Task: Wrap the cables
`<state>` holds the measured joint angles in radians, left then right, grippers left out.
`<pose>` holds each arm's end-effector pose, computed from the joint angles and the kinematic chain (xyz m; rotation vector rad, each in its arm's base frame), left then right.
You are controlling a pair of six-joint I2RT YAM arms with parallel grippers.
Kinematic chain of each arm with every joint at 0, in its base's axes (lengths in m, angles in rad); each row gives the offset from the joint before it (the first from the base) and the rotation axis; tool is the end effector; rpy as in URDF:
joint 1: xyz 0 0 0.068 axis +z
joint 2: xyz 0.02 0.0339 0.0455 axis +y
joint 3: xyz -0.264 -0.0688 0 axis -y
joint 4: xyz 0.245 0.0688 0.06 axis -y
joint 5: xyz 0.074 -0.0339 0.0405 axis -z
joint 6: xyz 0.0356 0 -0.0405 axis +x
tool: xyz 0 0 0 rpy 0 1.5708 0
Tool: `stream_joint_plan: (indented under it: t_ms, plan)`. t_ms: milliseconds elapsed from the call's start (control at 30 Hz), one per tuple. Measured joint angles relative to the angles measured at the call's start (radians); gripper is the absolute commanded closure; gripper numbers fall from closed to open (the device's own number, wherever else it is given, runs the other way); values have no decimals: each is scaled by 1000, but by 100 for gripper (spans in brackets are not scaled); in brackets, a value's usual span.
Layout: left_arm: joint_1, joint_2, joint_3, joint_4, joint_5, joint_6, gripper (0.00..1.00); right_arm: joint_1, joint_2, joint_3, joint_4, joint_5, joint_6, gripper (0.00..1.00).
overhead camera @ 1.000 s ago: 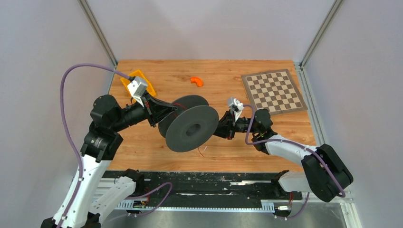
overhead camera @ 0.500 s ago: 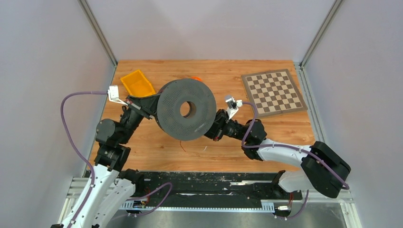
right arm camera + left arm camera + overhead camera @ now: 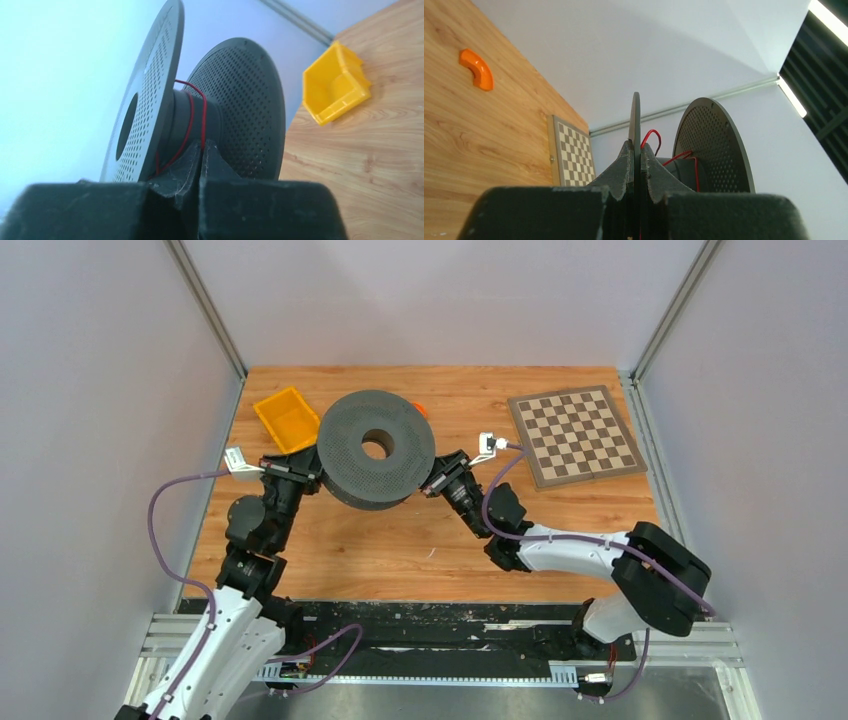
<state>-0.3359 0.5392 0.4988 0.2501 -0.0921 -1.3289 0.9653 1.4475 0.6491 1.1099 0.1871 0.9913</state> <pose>0.1406 -0.0456 0.3219 -0.7852 1.2710 -1.3163 0.1792 0.2472 0.2753 0.2014 1.4185 1.5435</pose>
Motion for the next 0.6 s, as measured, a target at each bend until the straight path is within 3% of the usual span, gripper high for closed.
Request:
stream_joint_plan:
  t_ms: [267, 600]
  plan:
    - [6, 30, -43, -6, -88, -83, 100, 25, 92, 94, -140, 222, 87, 100]
    - [6, -19, -113, -55, -192, -96, 100, 72, 101, 68, -237, 254, 33, 78]
